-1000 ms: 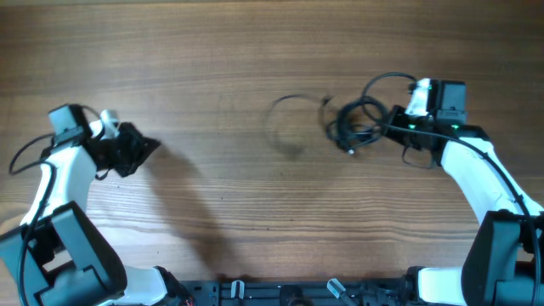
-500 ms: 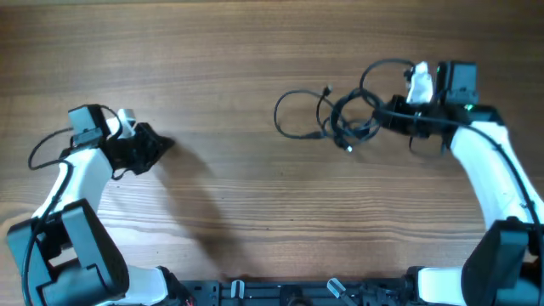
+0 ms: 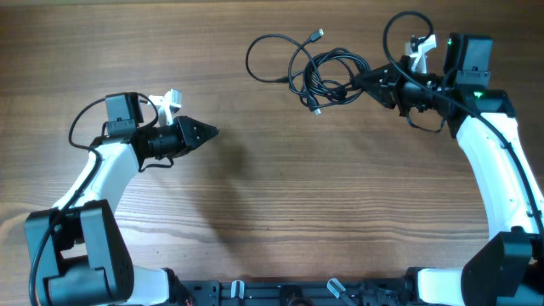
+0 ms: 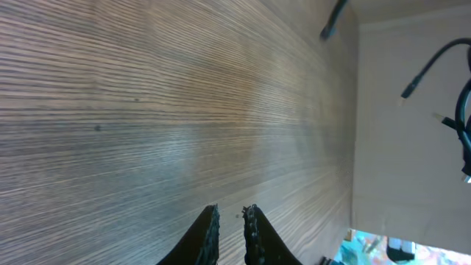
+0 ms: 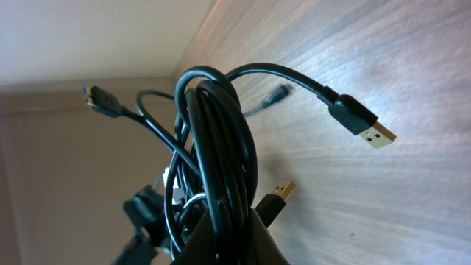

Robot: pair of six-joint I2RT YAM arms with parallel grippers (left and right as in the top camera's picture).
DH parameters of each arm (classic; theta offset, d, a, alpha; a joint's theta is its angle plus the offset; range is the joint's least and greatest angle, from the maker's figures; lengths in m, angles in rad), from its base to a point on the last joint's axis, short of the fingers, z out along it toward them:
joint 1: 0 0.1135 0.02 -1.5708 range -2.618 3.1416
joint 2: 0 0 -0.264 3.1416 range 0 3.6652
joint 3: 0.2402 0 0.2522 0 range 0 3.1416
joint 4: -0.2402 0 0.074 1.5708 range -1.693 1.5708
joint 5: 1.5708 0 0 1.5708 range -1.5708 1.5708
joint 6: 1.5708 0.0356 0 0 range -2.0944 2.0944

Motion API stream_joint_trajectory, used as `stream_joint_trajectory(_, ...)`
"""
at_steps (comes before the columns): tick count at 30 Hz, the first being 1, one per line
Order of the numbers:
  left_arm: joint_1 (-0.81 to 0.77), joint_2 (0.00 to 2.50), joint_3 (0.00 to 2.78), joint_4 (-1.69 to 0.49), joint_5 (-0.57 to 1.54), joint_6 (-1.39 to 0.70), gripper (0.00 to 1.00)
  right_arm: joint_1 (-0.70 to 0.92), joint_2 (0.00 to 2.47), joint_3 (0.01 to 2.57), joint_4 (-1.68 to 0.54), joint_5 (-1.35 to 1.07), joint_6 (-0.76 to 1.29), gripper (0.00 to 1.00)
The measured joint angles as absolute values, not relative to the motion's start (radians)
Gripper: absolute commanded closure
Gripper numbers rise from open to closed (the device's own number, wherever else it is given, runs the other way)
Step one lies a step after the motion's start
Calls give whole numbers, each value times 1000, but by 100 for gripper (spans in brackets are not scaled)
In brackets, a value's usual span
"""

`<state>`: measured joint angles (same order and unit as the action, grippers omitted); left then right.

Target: Untangle cables

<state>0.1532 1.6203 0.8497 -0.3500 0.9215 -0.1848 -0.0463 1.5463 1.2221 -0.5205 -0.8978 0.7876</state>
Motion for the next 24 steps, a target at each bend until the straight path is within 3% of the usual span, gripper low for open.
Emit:
stream_joint_trajectory(7,153,1620,850,-336,1094,-184,81,-19,1546,1222,-538,-969,932,96)
stream_joint_trajectory(11,153,1620,850,-319,1297,-184,81,81,1546,1222,-443,-980,1069,96)
stream_joint_trajectory(14,153,1620,850,-316,1363,-184,75,156,1546,1222,-440,-965,1173,96)
stream_joint_trajectory(19,153,1620,849,-296,1458,-196,75,266,1546,1222,-439,-850,1317,96)
stream_joint_trajectory(24,153,1620,842,-109,1541,-471,73,275,1546,1222,-428,-807,1439,94)
